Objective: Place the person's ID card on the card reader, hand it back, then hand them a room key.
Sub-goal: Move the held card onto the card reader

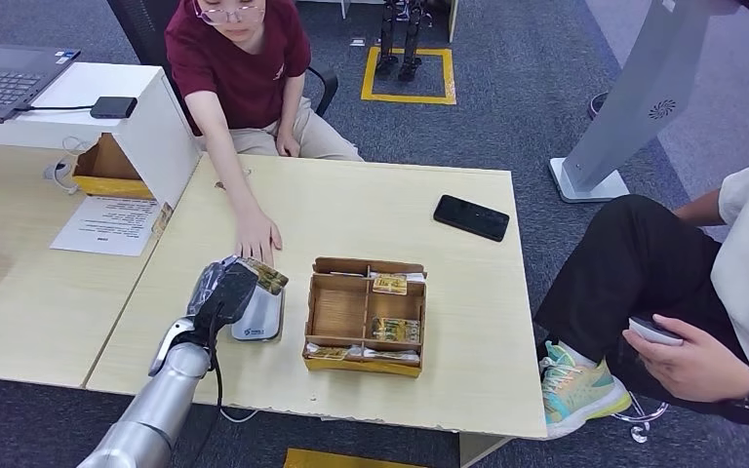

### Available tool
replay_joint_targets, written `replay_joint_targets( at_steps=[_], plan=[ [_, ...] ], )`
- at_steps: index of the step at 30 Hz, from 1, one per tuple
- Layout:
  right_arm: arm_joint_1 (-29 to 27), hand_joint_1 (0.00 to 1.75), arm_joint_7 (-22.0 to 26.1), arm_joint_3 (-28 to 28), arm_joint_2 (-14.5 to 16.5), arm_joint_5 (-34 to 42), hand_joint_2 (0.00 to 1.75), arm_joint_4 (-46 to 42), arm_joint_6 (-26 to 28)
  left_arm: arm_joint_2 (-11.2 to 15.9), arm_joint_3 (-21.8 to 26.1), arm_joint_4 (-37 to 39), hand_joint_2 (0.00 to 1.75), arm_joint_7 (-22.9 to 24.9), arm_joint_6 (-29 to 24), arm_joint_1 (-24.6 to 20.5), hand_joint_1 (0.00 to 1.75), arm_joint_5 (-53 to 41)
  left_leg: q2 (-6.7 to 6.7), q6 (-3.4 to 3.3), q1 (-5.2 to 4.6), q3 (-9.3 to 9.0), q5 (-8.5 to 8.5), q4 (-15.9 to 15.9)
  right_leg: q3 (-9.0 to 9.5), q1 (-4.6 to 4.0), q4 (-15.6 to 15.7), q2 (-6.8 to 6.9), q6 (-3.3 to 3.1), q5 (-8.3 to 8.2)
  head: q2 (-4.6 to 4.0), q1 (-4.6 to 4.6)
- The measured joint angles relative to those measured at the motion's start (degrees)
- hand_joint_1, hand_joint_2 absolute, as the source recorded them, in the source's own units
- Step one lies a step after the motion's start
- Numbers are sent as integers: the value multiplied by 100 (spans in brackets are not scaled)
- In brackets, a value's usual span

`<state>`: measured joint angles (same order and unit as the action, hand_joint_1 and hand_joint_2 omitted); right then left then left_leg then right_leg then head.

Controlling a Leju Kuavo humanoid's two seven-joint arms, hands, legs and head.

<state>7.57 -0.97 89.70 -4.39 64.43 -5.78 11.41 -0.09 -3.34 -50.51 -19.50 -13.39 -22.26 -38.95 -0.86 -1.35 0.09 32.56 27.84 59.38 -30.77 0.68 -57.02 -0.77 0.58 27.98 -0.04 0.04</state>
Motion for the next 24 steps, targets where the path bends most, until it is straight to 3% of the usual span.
replay_joint_targets(
  at_steps=[15, 24],
  plan=[
    [1, 0, -11, 0, 0, -66, 175, 1, 0, 347, 504, 254, 175, -213, 12, -24, 175, -4, -2, 0, 0, 4, -1, -1, -2, 1, -1, 1, 0, 0, 0, 1],
    [1, 0, -6, 0, 0, 8, 175, 1, 3, 412, 560, 268, 175, -625, 507, 30, 175, 73, -2, 0, 0, 4, -1, -1, -2, 0, -1, 2, 0, 0, 0, 1]
  ],
)
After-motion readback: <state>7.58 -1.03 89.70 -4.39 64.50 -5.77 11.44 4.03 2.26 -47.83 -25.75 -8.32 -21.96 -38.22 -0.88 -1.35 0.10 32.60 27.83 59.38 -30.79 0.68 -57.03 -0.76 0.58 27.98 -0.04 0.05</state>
